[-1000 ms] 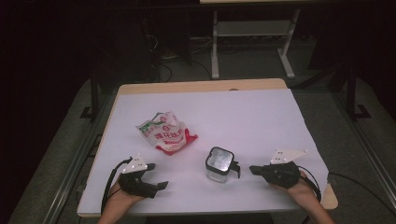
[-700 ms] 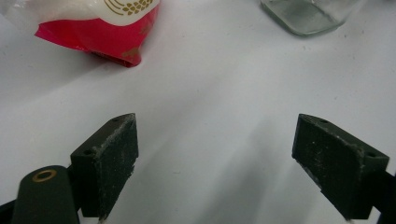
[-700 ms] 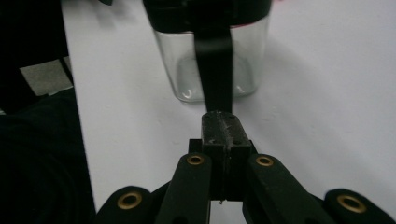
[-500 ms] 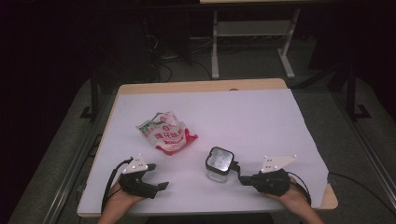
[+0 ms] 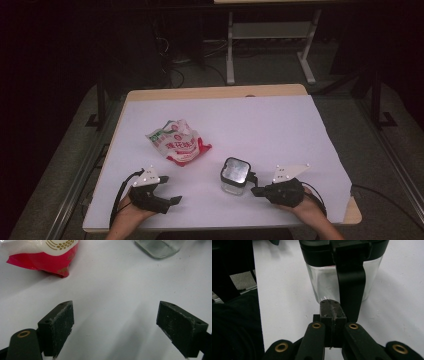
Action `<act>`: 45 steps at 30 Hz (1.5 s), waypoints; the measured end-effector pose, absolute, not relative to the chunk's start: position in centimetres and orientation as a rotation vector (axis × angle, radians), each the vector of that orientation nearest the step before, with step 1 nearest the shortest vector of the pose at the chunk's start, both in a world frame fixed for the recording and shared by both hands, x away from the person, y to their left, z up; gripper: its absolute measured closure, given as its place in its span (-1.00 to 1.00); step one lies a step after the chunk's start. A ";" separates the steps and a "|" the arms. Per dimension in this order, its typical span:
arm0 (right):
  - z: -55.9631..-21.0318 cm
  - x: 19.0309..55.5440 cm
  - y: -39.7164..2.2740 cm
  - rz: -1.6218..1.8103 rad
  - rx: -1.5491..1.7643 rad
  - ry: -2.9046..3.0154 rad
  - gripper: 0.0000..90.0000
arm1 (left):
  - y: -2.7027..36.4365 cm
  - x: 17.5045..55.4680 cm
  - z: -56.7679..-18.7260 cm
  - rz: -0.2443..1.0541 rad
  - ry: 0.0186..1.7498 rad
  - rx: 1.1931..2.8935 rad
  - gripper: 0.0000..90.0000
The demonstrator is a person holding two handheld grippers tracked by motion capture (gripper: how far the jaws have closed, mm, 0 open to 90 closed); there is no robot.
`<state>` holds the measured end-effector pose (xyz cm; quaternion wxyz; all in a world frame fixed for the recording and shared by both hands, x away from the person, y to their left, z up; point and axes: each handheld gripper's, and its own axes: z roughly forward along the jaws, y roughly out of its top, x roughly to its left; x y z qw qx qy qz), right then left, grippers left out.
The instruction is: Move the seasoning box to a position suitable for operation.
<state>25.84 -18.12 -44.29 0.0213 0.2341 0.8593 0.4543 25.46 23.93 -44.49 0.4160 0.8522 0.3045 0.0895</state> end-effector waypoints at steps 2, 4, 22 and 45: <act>-44.3 26.0 -18.2 1.399 0.733 2.660 1.00 | 23.9 25.5 -44.5 0.225 0.764 2.139 -0.68; -44.2 26.2 -18.2 1.394 0.738 2.653 1.00 | 23.9 25.4 -44.5 0.222 0.767 2.133 -0.68; -43.6 28.7 -18.9 1.333 0.745 2.657 1.00 | 23.3 25.1 -44.2 0.197 0.752 2.128 -0.68; -42.4 29.1 -20.4 1.341 0.779 2.595 0.87 | 23.4 25.1 -44.3 0.221 0.727 2.114 -0.68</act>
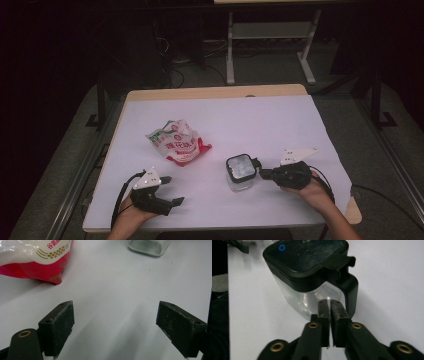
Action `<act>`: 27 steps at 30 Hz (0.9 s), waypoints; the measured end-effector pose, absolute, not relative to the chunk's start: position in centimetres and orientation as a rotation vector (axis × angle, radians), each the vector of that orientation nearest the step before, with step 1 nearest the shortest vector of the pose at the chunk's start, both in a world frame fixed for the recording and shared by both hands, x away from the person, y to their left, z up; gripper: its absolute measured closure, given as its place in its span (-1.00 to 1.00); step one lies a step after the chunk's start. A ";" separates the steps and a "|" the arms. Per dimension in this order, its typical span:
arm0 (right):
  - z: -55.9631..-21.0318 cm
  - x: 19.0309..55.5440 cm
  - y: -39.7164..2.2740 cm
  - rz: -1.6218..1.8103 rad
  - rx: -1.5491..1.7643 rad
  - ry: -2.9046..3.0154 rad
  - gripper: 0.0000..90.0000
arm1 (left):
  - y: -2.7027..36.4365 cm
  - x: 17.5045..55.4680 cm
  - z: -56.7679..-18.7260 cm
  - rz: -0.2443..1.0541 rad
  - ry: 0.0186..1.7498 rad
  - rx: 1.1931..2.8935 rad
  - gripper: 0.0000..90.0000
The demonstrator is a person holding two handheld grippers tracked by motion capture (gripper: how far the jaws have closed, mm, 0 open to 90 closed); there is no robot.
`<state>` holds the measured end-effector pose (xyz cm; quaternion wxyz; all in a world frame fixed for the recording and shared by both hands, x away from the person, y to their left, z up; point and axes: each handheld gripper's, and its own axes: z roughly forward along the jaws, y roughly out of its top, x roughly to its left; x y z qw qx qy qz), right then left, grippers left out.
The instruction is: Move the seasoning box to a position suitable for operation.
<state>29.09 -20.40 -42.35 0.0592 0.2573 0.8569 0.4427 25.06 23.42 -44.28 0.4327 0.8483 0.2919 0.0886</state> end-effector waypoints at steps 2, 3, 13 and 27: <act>-42.4 28.8 -20.8 1.337 0.795 2.596 0.78 | 23.4 25.0 -44.3 0.214 0.727 2.113 -0.68; -42.5 28.7 -21.0 1.339 0.805 2.595 0.73 | 23.4 25.0 -44.3 0.214 0.722 2.118 -0.68; -42.9 27.7 -23.2 1.324 0.898 2.503 0.05 | 23.0 24.8 -44.3 0.214 0.722 2.135 -0.67; -43.1 28.1 -23.9 1.314 0.936 2.471 -0.25 | 22.1 24.7 -43.8 0.193 0.686 2.146 -0.67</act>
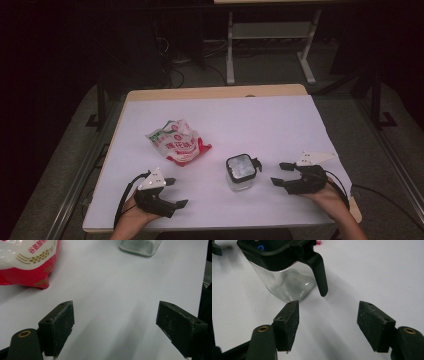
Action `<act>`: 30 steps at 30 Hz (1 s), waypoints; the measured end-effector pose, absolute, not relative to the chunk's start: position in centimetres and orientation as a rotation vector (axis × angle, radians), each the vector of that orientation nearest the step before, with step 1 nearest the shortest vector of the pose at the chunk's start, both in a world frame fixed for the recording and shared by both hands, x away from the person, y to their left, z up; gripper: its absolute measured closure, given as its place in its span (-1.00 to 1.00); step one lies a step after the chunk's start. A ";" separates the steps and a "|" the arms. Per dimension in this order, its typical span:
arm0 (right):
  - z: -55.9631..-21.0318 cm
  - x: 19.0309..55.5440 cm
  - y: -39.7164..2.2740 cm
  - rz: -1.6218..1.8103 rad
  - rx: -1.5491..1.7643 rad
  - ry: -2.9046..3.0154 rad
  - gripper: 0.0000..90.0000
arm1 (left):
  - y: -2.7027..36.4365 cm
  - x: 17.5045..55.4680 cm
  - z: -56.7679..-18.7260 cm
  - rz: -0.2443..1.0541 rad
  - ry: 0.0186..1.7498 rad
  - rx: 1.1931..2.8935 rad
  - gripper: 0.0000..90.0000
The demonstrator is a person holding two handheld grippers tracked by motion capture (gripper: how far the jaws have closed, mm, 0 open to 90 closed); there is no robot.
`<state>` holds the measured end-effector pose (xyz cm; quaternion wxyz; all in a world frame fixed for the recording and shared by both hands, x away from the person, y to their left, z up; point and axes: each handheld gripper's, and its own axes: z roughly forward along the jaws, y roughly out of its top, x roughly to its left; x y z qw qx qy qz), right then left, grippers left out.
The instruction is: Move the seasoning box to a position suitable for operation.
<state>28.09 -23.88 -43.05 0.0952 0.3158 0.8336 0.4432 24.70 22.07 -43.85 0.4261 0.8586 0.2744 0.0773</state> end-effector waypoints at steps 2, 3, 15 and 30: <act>-43.2 28.1 -23.9 1.299 0.937 2.477 -0.28 | 21.8 24.7 -43.7 0.181 0.675 2.148 -0.67; -43.3 28.1 -23.9 1.296 0.941 2.475 -0.29 | 21.6 24.6 -43.6 0.175 0.671 2.145 -0.67; -43.3 28.3 -24.0 1.305 0.961 2.470 -0.32 | 19.0 25.1 -41.4 0.140 0.572 2.145 -0.67; -43.1 28.5 -24.1 1.313 0.975 2.463 -0.33 | 15.5 26.8 -39.5 0.112 0.471 2.151 -0.68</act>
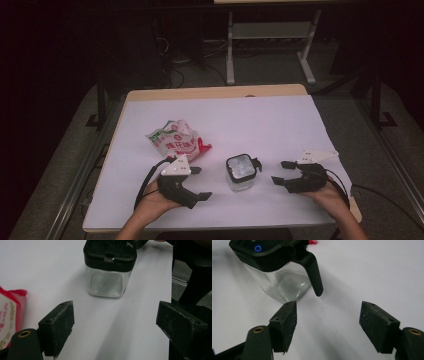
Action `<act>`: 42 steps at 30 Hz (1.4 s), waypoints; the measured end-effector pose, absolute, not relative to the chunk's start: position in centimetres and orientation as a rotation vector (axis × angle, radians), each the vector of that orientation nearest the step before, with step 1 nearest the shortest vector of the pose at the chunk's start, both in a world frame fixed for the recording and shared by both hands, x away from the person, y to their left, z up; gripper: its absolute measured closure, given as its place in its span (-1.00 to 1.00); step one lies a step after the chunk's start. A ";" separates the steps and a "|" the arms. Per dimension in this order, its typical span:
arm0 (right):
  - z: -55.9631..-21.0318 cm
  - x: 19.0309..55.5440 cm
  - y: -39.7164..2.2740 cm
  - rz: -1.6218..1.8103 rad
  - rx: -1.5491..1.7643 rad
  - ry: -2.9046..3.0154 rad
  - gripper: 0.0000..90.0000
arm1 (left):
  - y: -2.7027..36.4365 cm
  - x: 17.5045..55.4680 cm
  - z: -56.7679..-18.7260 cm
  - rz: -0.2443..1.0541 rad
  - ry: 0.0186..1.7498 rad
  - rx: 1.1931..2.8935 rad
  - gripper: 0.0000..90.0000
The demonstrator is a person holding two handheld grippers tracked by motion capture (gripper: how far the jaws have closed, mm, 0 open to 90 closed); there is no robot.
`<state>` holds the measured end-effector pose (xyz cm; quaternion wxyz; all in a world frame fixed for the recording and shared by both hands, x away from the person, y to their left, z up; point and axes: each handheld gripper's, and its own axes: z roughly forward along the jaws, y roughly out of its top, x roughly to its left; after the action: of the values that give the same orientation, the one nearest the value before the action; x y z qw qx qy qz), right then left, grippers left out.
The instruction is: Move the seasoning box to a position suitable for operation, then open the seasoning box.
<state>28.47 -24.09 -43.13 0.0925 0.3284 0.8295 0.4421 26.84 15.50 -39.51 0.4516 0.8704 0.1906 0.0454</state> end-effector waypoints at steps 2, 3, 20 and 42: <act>-43.1 28.4 -24.1 1.316 0.977 2.466 -0.34 | 15.1 27.0 -39.4 0.106 0.462 2.153 -0.68; -43.2 28.4 -24.2 1.316 0.975 2.468 -0.34 | 14.9 27.1 -39.3 0.106 0.460 2.151 -0.68; -43.1 28.2 -24.7 1.307 0.989 2.456 -0.34 | 12.7 27.8 -38.6 0.077 0.396 2.162 -0.68; -43.4 28.4 -24.7 1.305 0.986 2.465 -0.33 | 9.0 30.7 -39.2 0.086 0.316 2.230 -0.74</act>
<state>28.39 -24.70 -43.45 0.0914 0.3320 0.8297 0.4394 30.71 9.03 -39.25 0.4292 0.8936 0.1268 0.0343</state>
